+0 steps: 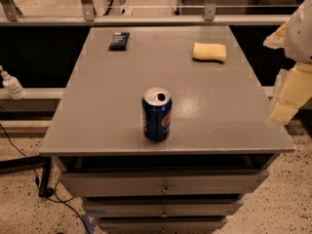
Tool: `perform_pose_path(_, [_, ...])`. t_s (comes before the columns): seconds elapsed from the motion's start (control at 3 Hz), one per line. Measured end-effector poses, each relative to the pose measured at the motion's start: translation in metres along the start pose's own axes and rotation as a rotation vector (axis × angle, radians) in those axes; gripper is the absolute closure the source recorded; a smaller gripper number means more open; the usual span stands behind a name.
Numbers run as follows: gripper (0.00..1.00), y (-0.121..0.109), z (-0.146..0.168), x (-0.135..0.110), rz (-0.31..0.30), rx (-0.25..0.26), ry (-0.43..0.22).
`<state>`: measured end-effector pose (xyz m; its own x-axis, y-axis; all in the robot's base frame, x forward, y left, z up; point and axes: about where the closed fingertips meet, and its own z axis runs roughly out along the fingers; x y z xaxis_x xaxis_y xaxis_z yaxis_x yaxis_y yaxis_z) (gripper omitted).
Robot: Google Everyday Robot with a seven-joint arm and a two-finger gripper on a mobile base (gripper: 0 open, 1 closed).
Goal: Pick sponge
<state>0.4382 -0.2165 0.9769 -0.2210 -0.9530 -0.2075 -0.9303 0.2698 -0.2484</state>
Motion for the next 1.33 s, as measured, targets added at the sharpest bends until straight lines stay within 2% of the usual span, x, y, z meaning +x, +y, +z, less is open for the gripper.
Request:
perform_pose_path(0.67, [0.0, -0.005, 0.003, -0.003, -0.001, 0.013, -0.017])
perform_pose_path(1.0, [0.0, -0.027, 0.019, -0.009, -0.009, 0.04, -0.069])
perform_pose_path(1.33, [0.0, -0.064, 0.042, -0.018, 0.014, 0.071, -0.159])
